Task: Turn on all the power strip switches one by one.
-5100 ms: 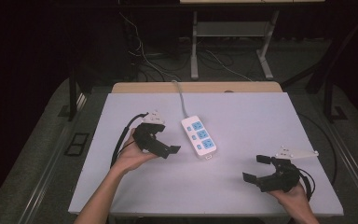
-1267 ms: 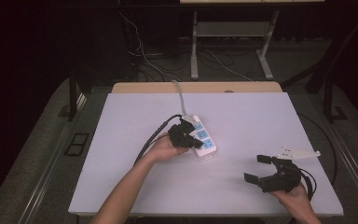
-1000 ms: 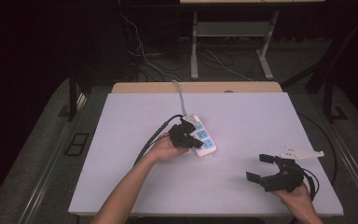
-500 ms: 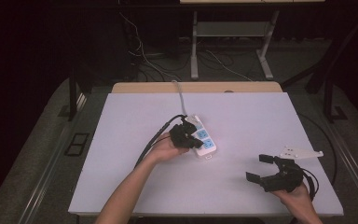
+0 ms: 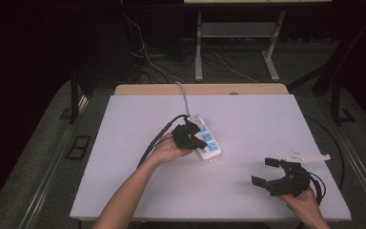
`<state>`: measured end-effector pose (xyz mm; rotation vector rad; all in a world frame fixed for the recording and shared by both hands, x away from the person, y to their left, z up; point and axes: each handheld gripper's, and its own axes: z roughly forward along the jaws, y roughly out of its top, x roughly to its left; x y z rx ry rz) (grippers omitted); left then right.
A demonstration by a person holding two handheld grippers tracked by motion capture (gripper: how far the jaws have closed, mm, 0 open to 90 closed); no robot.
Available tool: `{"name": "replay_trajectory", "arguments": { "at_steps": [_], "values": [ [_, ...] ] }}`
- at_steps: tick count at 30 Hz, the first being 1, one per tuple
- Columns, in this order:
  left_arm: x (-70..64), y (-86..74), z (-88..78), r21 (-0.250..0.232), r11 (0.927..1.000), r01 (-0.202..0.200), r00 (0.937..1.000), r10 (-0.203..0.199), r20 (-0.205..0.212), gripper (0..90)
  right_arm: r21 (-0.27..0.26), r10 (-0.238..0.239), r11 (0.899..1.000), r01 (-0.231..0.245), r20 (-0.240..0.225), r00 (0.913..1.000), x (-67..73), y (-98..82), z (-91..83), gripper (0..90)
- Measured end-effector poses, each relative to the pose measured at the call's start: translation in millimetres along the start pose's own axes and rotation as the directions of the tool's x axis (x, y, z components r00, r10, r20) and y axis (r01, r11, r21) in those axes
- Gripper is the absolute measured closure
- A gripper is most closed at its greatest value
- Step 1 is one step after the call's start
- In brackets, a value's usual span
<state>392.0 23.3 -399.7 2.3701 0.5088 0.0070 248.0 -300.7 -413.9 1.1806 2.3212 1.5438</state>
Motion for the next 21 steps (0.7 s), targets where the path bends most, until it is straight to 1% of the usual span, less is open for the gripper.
{"name": "replay_trajectory", "arguments": {
  "at_steps": [2,4,8,9,12,14,19,21],
  "values": [
    [0.1,3.0,-3.7,0.0,1.0,-0.003,1.0,0.003,-0.002,89.3,-0.001,0.0,1.0,0.0,0.001,1.0,0.0,-0.1,-0.2,0.7],
    [0.2,5.6,-7.0,-0.012,0.9999,-0.003,1.0,0.003,-0.003,89.4,-0.003,0.001,1.0,-0.001,0.001,1.0,-0.1,0.0,-0.5,0.7],
    [1.5,11.8,-12.6,-0.02,0.9997,-0.015,0.9998,0.015,-0.013,89.3,0.0,0.0,1.0,0.0,-0.001,1.0,-0.3,0.1,-0.1,0.7],
    [1.7,13.4,-13.9,-0.022,0.9997,-0.013,0.9998,0.012,-0.016,89.4,-0.001,-0.001,1.0,0.001,-0.001,1.0,-0.1,0.0,-0.1,0.7],
    [3.5,18.4,-17.9,-0.021,0.9995,-0.024,0.9995,0.024,-0.022,89.3,-0.004,-0.001,1.0,0.001,0.001,1.0,-0.1,0.0,-0.5,0.7],
    [4.6,21.0,-19.7,-0.026,0.9994,-0.022,0.9994,0.021,-0.026,89.4,-0.007,0.001,1.0,-0.001,0.002,1.0,-0.6,0.0,-0.8,0.7],
    [8.5,25.0,-22.8,-0.019,0.9994,-0.03,0.9988,0.029,-0.039,89.4,-0.003,0.0,1.0,0.0,0.001,1.0,-0.3,0.0,-0.6,0.7],
    [10.0,25.6,-23.0,-0.018,0.9995,-0.026,0.9988,0.026,-0.042,89.4,-0.003,0.0,1.0,0.0,0.0,1.0,-0.2,0.0,-0.5,0.7]
  ]
}}
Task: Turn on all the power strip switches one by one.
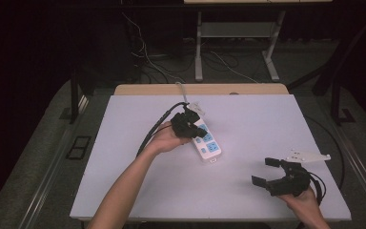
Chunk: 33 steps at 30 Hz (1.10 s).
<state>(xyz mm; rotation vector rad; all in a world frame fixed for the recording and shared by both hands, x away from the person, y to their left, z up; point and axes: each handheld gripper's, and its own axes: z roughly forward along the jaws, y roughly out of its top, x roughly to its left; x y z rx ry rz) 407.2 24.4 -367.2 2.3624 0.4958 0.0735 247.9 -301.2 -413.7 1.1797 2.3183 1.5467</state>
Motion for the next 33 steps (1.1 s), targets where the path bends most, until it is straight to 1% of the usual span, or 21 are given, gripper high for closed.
{"name": "replay_trajectory", "arguments": {
  "at_steps": [3,4,7,9,12,15,16,17,19,21,22,26,30,33],
  "values": [
    [3.3,-0.5,1.1,0.011,0.9999,-0.001,1.0,0.001,-0.006,89.4,0.001,0.001,1.0,-0.001,0.001,1.0,-0.2,0.0,-0.1,0.7],
    [4.0,-0.9,2.0,0.006,1.0,0.006,1.0,-0.006,-0.007,89.4,0.001,0.001,1.0,-0.001,0.0,1.0,-0.1,-0.1,-0.1,0.7],
    [7.0,-2.1,3.4,0.013,0.9999,0.007,0.9999,-0.006,-0.009,89.4,0.001,0.0,1.0,0.0,0.0,1.0,-0.3,-0.1,0.0,0.7],
    [7.9,-2.9,5.5,0.012,0.9998,0.014,0.9999,-0.014,-0.01,89.3,0.001,0.001,1.0,-0.001,-0.001,1.0,-0.3,-0.1,0.0,0.7],
    [9.5,-3.8,8.1,0.027,0.9996,0.004,0.9999,-0.004,-0.015,89.4,0.002,0.0,1.0,0.0,-0.001,1.0,-0.2,-0.1,0.1,0.7],
    [11.7,-5.0,10.9,0.029,0.9994,0.016,0.9997,-0.015,-0.018,89.4,0.003,0.0,1.0,0.0,-0.001,1.0,-0.2,-0.1,0.1,0.7],
    [12.8,-5.4,11.5,0.035,0.9993,0.013,0.9998,-0.012,-0.018,89.4,0.003,0.0,1.0,0.0,-0.001,1.0,-0.2,-0.1,0.1,0.7],
    [13.2,-5.8,12.5,0.036,0.9992,0.019,0.9996,-0.018,-0.022,89.3,0.002,-0.001,1.0,0.001,-0.002,1.0,-0.2,-0.1,0.1,0.7],
    [15.1,-6.9,14.2,0.045,0.9988,0.018,0.9997,-0.017,-0.018,89.3,0.003,-0.001,1.0,0.001,-0.002,1.0,-0.3,-0.1,0.1,0.7],
    [15.8,-7.8,16.9,0.049,0.9985,0.026,0.9995,-0.025,-0.021,89.3,0.004,-0.001,1.0,0.001,-0.002,1.0,-0.3,0.0,0.2,0.7],
    [16.6,-8.2,17.9,0.057,0.9981,0.022,0.9996,-0.02,-0.021,89.3,0.003,-0.001,1.0,0.001,-0.003,1.0,-0.4,0.0,0.2,0.7],
    [18.3,-9.4,22.3,0.064,0.9975,0.029,0.9994,-0.028,-0.021,89.3,0.005,-0.002,1.0,0.002,-0.003,1.0,-0.4,-0.1,0.2,0.7],
    [19.6,-10.7,25.8,0.079,0.9965,0.028,0.9993,-0.026,-0.028,89.2,0.004,-0.003,1.0,0.003,-0.003,1.0,-0.6,-0.1,0.2,0.7],
    [20.1,-11.7,27.3,0.086,0.996,0.025,0.9995,-0.023,-0.024,89.2,0.005,-0.003,1.0,0.003,-0.004,1.0,-0.4,-0.2,0.3,0.7]
  ]
}}
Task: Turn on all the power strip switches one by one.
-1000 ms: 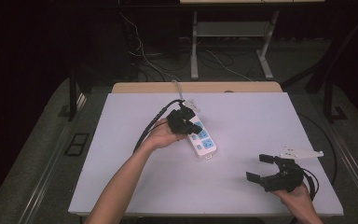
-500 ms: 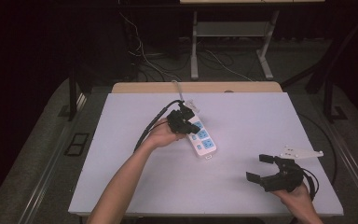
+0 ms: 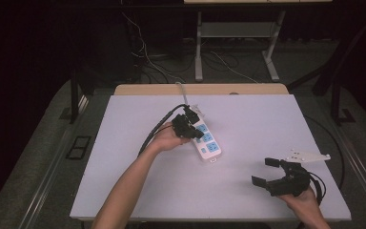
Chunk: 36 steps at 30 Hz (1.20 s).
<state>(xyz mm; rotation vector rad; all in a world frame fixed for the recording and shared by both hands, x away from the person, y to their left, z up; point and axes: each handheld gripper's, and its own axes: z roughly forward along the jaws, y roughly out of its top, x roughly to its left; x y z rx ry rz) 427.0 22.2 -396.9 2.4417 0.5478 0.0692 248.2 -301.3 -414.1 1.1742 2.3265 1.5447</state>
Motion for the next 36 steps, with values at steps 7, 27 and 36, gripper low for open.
{"name": "replay_trajectory", "arguments": {
  "at_steps": [7,27,36],
  "values": [
    [0.2,-2.6,1.6,0.015,0.9999,-0.002,1.0,0.003,-0.003,89.2,-0.001,0.0,1.0,0.0,0.001,1.0,-0.1,0.0,0.0,0.7],
    [-1.9,-6.9,6.1,0.018,0.9998,-0.007,1.0,0.007,0.002,89.5,-0.001,-0.006,1.0,0.006,0.002,1.0,0.6,0.0,0.9,0.7],
    [1.6,-10.0,7.7,0.0,0.9999,0.017,0.9994,-0.017,0.029,89.7,-0.003,-0.008,1.0,0.008,0.0,1.0,1.1,-0.2,0.6,0.7]
  ]
}}
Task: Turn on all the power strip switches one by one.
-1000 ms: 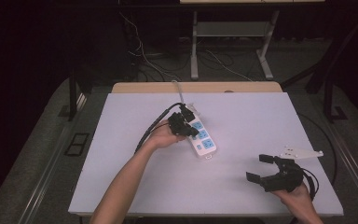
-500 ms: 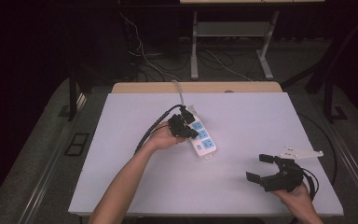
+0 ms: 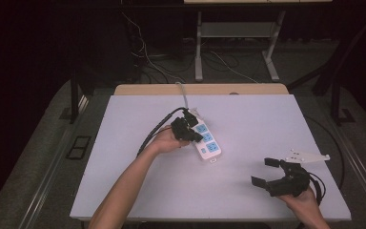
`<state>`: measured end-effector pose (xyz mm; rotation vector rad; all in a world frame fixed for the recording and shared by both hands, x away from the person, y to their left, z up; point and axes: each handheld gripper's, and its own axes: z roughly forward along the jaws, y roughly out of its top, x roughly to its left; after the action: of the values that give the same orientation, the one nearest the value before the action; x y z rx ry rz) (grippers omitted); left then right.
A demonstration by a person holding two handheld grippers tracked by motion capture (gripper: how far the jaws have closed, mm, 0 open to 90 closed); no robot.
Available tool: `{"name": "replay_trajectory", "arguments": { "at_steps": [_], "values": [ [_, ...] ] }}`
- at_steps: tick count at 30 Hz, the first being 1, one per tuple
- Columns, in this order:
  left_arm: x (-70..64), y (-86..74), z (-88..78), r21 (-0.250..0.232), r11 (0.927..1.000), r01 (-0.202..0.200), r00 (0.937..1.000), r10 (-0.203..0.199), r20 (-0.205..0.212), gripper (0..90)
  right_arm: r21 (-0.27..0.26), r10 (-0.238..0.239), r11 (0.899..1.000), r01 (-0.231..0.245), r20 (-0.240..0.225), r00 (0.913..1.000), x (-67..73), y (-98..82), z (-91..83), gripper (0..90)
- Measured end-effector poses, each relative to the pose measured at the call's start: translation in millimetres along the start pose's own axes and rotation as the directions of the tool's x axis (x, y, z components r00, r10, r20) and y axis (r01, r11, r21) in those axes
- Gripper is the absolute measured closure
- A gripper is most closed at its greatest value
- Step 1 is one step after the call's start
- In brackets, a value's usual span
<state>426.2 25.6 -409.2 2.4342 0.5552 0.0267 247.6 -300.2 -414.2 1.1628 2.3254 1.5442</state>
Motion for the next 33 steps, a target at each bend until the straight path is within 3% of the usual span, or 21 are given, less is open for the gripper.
{"name": "replay_trajectory", "arguments": {
  "at_steps": [4,8,14,20,24,33],
  "values": [
    [-0.5,-1.0,2.4,-0.009,0.9998,0.019,0.9995,-0.019,0.024,89.8,-0.001,0.0,1.0,0.0,0.001,1.0,0.0,-0.1,-0.5,0.7],
    [-4.9,1.0,3.0,0.001,1.0,-0.003,0.9999,0.003,-0.011,89.9,-0.006,0.0,1.0,0.0,0.002,1.0,-0.1,0.0,-0.8,0.7],
    [-4.1,0.6,2.9,0.001,0.9999,0.012,0.9999,-0.012,-0.004,90.0,-0.014,-0.003,1.0,0.003,0.003,1.0,0.9,-0.5,-3.0,0.7],
    [4.4,-14.8,1.5,-0.081,0.9923,0.094,0.9947,-0.09,0.05,90.0,-0.022,-0.002,1.0,0.002,-0.001,1.0,1.4,-0.1,-4.1,0.7],
    [0.4,-15.8,-1.5,-0.07,0.995,0.071,0.9974,-0.07,0.016,89.9,-0.021,-0.003,1.0,0.003,-0.001,1.0,1.3,0.1,-3.4,0.7],
    [-0.3,-14.2,-1.6,-0.065,0.9965,0.053,0.9986,-0.052,0.01,89.7,-0.015,0.001,1.0,-0.001,0.001,1.0,0.0,0.0,-1.4,0.7]
  ]
}}
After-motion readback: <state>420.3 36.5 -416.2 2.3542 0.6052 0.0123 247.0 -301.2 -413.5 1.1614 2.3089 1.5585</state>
